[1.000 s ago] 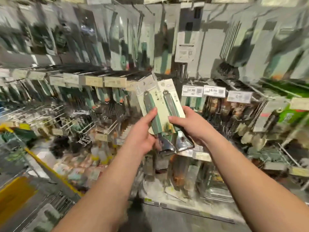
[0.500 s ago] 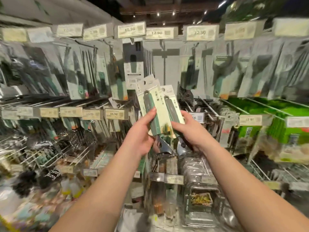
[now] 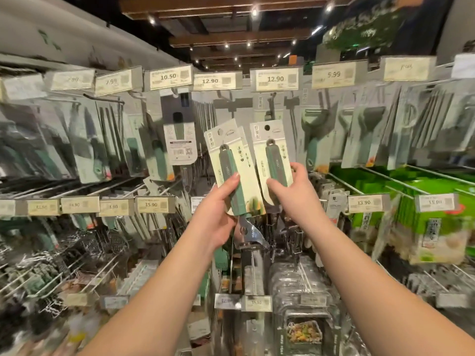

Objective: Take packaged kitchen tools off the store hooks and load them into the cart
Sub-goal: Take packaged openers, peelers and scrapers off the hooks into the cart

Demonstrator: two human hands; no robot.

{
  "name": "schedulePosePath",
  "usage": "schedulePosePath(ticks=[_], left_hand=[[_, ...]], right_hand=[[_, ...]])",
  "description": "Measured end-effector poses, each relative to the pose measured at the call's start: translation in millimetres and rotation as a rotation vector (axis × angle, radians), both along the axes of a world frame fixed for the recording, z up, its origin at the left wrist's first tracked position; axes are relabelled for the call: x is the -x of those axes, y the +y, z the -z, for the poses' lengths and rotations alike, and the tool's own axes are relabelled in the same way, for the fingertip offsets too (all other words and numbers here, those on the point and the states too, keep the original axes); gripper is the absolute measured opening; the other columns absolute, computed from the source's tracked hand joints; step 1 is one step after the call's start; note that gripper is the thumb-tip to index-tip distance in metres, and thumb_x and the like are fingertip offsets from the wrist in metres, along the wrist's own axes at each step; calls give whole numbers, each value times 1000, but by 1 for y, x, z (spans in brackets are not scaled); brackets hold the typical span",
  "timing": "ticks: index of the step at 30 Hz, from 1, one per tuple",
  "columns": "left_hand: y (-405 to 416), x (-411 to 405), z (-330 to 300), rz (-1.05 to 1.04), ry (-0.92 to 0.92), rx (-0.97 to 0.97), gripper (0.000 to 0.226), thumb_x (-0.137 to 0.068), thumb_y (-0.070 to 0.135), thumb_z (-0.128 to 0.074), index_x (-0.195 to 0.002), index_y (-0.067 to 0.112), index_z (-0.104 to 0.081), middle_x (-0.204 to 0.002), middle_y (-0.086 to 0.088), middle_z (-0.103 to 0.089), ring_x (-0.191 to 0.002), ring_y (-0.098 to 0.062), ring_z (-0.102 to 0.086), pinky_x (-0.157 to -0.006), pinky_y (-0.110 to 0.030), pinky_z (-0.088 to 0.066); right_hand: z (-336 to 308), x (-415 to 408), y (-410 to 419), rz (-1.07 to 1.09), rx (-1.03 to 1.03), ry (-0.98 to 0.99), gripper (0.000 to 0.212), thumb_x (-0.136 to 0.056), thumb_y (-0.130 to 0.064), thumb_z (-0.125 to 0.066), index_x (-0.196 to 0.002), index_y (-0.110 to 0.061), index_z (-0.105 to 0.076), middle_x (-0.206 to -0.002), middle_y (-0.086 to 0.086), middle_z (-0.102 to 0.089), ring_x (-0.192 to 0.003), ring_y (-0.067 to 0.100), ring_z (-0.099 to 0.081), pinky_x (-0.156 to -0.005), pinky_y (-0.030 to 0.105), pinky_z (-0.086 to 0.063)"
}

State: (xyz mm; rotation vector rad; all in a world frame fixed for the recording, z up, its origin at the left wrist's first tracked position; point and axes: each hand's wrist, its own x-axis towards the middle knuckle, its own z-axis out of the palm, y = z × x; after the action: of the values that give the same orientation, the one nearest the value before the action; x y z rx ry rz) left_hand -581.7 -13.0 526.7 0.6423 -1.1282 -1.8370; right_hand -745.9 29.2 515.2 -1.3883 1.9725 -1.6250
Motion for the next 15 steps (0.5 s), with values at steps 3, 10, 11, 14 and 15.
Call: schedulePosePath(ticks=[3, 10, 11, 14, 15], left_hand=[[-12, 4, -4, -2, 12, 21, 37, -80, 33, -74, -111, 15, -67, -89, 0, -76, -96, -30, -69, -100, -57, -49], [-33, 15, -13, 39, 26, 0, 22, -89, 31, -71, -107, 19, -71, -101, -4, -76, -88, -23, -74, -78, -42, -59], [-36, 16, -15, 39, 28, 6, 21, -89, 31, -70, -106, 19, -71, -100, -3, -76, -84, -21, -74, -75, -39, -60], [-47, 18, -17, 44, 30, 23, 23, -88, 32, -71, -107, 20, -72, -99, -1, -77, -94, -25, -72, -94, -50, -54], [-50, 19, -17, 48, 31, 22, 22, -88, 33, -71, -106, 21, -72, -97, 0, -77, -96, -27, -71, -94, -53, -53]], right_hand=[[-12, 9, -10, 84, 44, 23, 67, -91, -43, -64, -145, -24, -29, -124, -3, -58, -92, 13, -66, -85, 43, -58], [-28, 12, -36, 207, 92, 53, 75, -86, -54, -60, -146, -25, -27, -138, 4, -55, -111, 24, -63, -91, 47, -56], [-29, 12, -40, 214, 102, 51, 75, -84, -55, -60, -145, -26, -28, -136, 3, -56, -109, 23, -63, -89, 47, -57], [-32, 12, -50, 227, 126, 53, 75, -83, -57, -59, -144, -27, -28, -134, 2, -57, -108, 22, -63, -88, 46, -57], [-32, 13, -52, 231, 131, 56, 76, -83, -57, -59, -145, -26, -28, -136, 2, -57, -111, 22, -63, -91, 46, -56]])
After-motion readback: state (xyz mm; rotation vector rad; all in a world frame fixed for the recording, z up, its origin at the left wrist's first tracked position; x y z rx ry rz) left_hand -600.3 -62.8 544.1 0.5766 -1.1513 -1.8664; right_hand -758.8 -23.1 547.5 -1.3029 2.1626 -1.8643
